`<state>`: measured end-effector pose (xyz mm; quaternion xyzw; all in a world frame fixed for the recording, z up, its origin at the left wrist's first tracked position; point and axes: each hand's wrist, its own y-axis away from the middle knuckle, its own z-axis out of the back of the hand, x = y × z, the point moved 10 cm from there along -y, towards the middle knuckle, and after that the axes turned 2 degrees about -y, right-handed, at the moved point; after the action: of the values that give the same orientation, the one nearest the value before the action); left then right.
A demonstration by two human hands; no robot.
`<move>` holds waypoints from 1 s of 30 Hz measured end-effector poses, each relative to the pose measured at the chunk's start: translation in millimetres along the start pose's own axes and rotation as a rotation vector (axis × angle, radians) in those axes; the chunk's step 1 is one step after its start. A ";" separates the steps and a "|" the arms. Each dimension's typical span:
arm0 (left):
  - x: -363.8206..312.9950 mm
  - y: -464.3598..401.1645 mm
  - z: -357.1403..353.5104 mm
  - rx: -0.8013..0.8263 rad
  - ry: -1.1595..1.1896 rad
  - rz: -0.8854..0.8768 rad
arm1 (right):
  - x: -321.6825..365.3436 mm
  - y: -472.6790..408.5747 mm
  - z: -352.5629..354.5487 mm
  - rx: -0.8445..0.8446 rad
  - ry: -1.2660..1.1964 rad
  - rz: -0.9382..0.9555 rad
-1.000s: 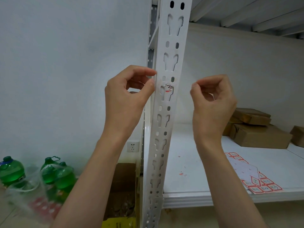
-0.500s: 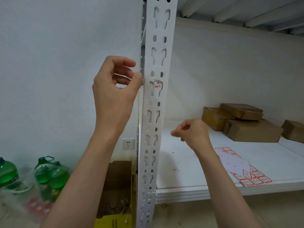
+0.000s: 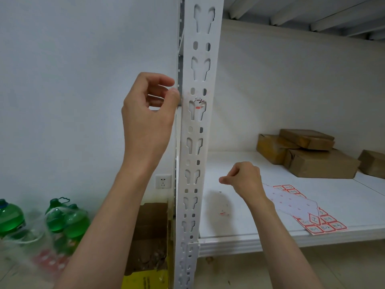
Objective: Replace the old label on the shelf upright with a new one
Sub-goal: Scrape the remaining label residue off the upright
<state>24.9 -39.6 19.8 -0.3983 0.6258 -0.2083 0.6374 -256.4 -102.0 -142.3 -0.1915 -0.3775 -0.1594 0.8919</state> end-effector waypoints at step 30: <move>19.8 26.2 -51.4 0.198 0.262 0.281 | 194.7 76.1 44.0 -0.047 -0.913 0.512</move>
<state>-28.1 -51.8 -7.7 -0.2120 0.7292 -0.2279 0.6094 -121.5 -42.3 12.1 -0.3474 -0.6653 0.1548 0.6424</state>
